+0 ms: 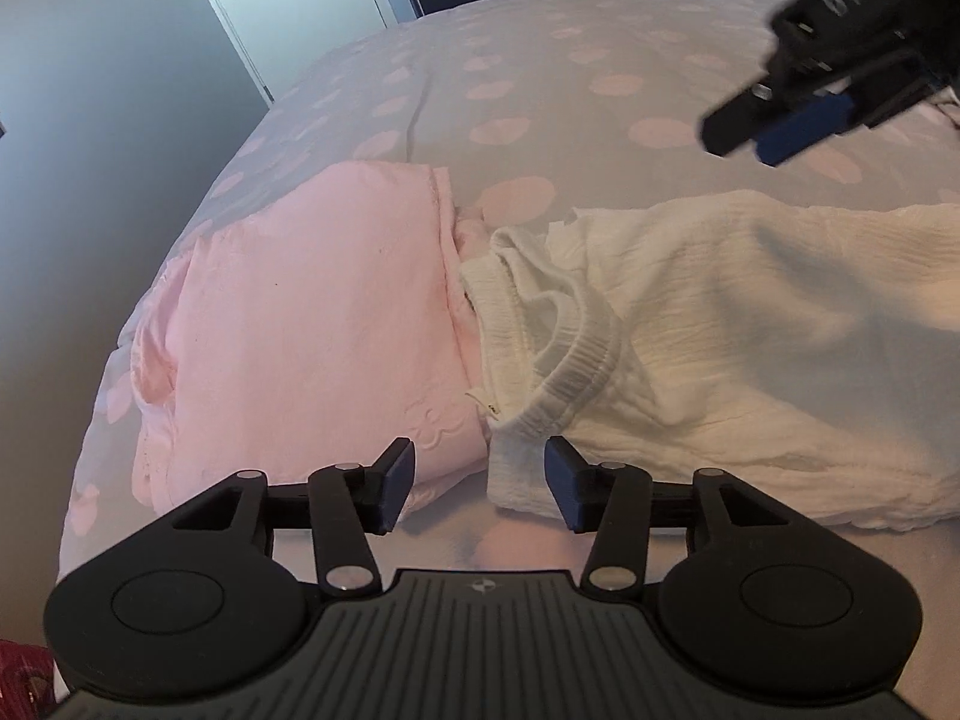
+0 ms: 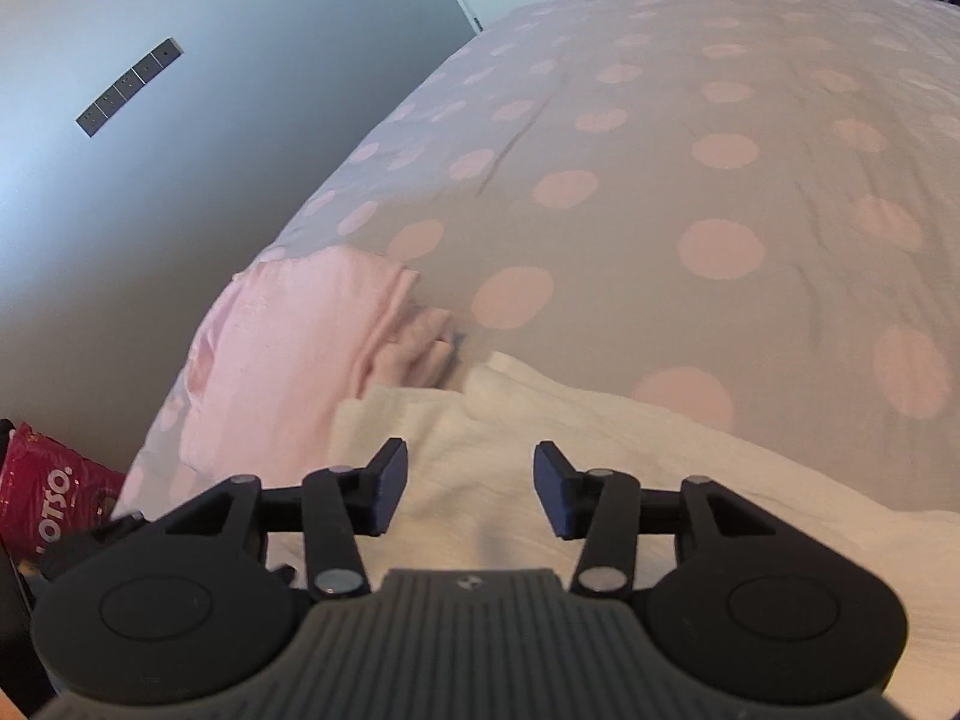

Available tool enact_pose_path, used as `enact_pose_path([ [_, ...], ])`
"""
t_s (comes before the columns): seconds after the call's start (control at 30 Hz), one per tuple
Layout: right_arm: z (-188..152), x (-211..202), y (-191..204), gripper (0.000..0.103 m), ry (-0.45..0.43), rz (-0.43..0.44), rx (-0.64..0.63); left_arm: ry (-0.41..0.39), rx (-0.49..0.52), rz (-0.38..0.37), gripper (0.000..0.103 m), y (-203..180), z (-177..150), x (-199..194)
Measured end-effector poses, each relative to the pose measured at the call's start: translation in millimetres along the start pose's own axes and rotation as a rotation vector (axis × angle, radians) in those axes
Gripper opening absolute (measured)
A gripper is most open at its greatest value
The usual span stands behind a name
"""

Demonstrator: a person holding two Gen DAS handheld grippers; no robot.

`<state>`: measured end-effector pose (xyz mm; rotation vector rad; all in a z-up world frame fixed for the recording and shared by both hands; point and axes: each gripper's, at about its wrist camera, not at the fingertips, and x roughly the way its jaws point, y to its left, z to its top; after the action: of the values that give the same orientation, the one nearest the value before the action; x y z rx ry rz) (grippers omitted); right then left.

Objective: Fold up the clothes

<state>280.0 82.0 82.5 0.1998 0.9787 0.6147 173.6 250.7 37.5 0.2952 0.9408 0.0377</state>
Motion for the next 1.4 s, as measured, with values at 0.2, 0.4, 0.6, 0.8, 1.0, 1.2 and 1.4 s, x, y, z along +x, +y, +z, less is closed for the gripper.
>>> enact_pose_path([
  [0.2, -46.9, -64.1, -83.6, 0.053, 0.017, -0.148, 0.030, 0.015, 0.008, -0.002, 0.049, -7.5, 1.3, -2.3],
  [0.4, -103.0, -126.7, -155.3, 0.054, 0.064, -0.281, 0.073, -0.004, 0.097, -0.022, 0.049, -34.1, 5.5, -19.8],
  [0.6, -163.5, -136.6, -193.6, 0.058, 0.106, -0.199, 0.255, 0.002, 0.144, -0.067, 0.049, -65.9, 7.8, -37.3],
  [0.8, -203.8, -113.4, -203.9, 0.059, 0.127, -0.084, 0.375, -0.035, 0.185, -0.114, 0.049, -98.7, 15.6, -67.1],
  [1.0, -219.1, -123.2, -190.4, 0.015, 0.137, -0.023, 0.451, -0.050, 0.215, -0.143, 0.050, -129.7, 13.1, -91.7],
  [1.2, -234.3, -150.7, -166.4, 0.012, 0.123, 0.034, 0.545, -0.068, 0.196, -0.188, 0.050, -155.0, -5.5, -116.2],
  [1.4, -267.0, -181.5, -106.0, 0.012, 0.095, 0.116, 0.593, -0.098, 0.207, -0.227, 0.050, -179.6, -37.2, -142.9],
])
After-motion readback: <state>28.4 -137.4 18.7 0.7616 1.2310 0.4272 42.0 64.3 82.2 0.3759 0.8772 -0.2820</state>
